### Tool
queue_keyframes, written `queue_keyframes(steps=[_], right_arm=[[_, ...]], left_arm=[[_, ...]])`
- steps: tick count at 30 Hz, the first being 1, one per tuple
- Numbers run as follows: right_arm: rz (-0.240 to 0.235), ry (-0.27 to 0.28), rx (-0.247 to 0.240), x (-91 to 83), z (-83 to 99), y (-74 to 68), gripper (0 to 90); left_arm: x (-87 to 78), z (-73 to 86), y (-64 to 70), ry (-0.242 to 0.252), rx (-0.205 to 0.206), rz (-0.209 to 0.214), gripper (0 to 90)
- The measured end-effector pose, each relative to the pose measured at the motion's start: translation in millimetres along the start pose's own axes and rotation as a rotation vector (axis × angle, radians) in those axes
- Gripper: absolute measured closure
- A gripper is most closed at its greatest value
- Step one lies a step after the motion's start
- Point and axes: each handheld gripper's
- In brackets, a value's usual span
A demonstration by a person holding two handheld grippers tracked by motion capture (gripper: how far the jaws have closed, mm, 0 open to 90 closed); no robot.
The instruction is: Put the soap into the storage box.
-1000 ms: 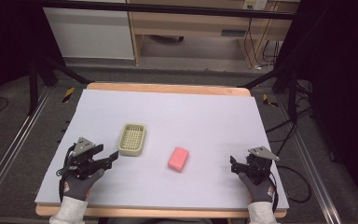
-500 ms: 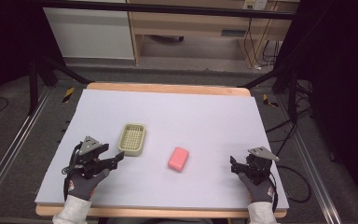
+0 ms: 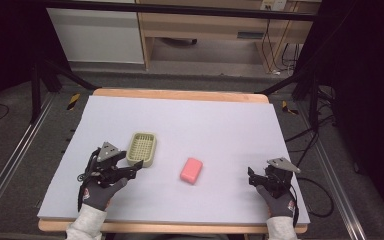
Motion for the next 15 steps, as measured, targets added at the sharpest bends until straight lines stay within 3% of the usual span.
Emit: queue_keyframes(steps=[15], right_arm=[[0.010, 0.003, 0.006, -0.4, 0.2, 0.8, 8.4]], left_arm=[[16.1, -10.1, 27.8, -0.018, 0.042, 0.032, 26.2]])
Point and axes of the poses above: each handheld gripper's, and its own axes: x roughly forward along the jaws, z roughly out of its underside, y roughly to its right, and after that the axes turned 14 degrees about -x, right-handed
